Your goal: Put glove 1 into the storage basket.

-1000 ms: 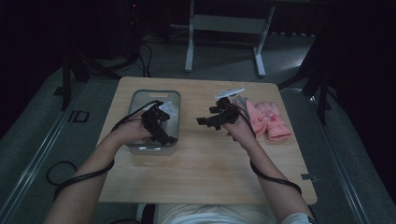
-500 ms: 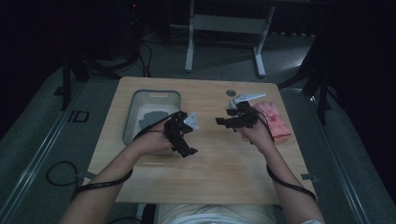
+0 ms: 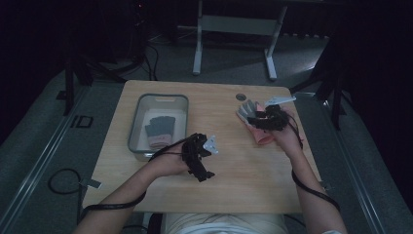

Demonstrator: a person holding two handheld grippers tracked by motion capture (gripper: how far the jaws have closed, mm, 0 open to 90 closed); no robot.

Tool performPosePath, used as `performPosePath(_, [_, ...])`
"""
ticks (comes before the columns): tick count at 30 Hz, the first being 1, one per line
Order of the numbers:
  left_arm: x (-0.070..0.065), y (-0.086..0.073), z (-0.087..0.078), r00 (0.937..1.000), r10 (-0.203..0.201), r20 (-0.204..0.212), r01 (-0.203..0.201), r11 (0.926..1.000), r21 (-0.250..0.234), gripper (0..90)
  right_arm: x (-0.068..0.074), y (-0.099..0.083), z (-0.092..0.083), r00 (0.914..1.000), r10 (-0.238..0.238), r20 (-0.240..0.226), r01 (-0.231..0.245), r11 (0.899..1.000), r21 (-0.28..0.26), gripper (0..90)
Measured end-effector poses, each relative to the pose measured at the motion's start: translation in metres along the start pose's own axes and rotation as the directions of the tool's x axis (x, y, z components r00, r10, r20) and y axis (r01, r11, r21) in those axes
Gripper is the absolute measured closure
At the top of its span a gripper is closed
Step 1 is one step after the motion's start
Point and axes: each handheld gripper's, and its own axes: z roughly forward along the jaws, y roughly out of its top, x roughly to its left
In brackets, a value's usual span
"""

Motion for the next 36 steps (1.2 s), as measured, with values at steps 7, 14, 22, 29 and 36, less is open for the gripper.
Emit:
performPosePath(7, [-0.017,-0.013,0.017,0.9999,-0.013,0.006,0.013,0.9998,0.016,0.0,-0.027,-0.006,0.013,0.9981,0.046,0.042,-0.050,0.994,0.097,63.9])
performPosePath(14, [-0.032,-0.028,0.029,0.9985,-0.029,-0.046,0.029,0.9996,0.001,0.0,-0.047,-0.009,0.044,0.9975,0.028,0.064,-0.039,0.985,0.170,64.8])
performPosePath(22, [-0.038,-0.044,0.041,0.9970,-0.066,-0.041,0.065,0.9975,-0.027,0.0,-0.054,-0.008,0.072,0.9953,-0.068,0.069,0.052,0.975,0.217,64.9])
performPosePath(29, [-0.037,-0.044,0.041,0.9964,-0.078,-0.035,0.076,0.9958,-0.052,0.0,-0.055,-0.016,0.090,0.9892,-0.118,0.088,0.088,0.953,0.289,64.6])
performPosePath(36, [-0.038,-0.047,0.041,0.9955,-0.091,-0.026,0.089,0.9939,-0.065,0.0,-0.055,-0.018,0.096,0.9944,-0.050,0.093,0.020,0.953,0.303,77.6])
